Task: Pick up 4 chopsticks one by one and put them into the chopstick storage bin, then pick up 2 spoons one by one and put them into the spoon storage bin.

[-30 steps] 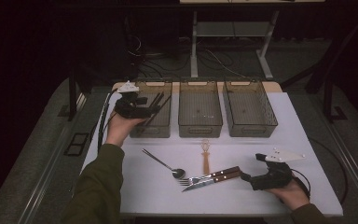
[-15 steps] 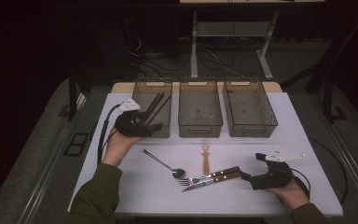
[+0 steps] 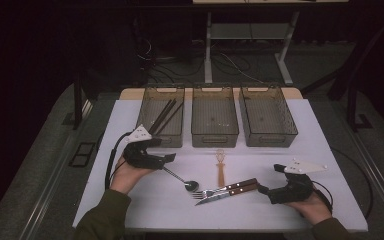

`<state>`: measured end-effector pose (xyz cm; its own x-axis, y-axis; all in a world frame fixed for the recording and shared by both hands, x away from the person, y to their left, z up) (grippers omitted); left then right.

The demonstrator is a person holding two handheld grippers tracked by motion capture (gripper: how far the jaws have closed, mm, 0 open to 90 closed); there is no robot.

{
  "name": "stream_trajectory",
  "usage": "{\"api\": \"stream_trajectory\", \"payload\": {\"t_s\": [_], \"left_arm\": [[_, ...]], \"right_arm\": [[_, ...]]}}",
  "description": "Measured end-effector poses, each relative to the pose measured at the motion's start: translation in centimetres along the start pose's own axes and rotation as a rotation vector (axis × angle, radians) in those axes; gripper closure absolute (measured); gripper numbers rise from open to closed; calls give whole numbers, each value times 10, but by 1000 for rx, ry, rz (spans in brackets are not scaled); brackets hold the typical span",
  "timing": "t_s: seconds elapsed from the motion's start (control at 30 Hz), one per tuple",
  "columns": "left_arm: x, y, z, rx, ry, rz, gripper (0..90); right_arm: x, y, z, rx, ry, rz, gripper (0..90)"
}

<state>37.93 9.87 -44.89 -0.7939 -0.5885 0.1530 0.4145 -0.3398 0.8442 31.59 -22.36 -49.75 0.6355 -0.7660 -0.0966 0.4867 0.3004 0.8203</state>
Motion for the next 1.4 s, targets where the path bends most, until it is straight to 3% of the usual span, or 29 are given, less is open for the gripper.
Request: {"api": "stream_trajectory", "payload": {"t_s": [0.73,1.0,1.17,1.3,1.4], "left_arm": [[44,-47,11,-36,-71,-12,151],[46,-59,8,-29,-80,-13,131],[49,-63,0,-39,-81,-12,0],[46,-62,2,-31,-68,-7,0],[45,-65,2,-54,-59,-9,0]], "right_arm": [[-1,0,0,-3,-3,8,16],[-2,2,-1,0,6,6,16],[-6,5,-2,1,31,-3,16],[-8,11,-3,7,44,-2,16],[-9,18,-4,12,50,-4,16]]}}
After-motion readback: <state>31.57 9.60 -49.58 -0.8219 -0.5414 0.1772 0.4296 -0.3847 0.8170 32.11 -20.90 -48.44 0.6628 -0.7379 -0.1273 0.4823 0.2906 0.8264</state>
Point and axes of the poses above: each handheld gripper's, and its own axes: z roughly backward along the jaws, y roughly out of its top, x roughly to its right, the point moved 10 cm from there along -z, roughly forward along the jaws, and after that the axes turned 3 degrees about -y, right-handed, at the moved point
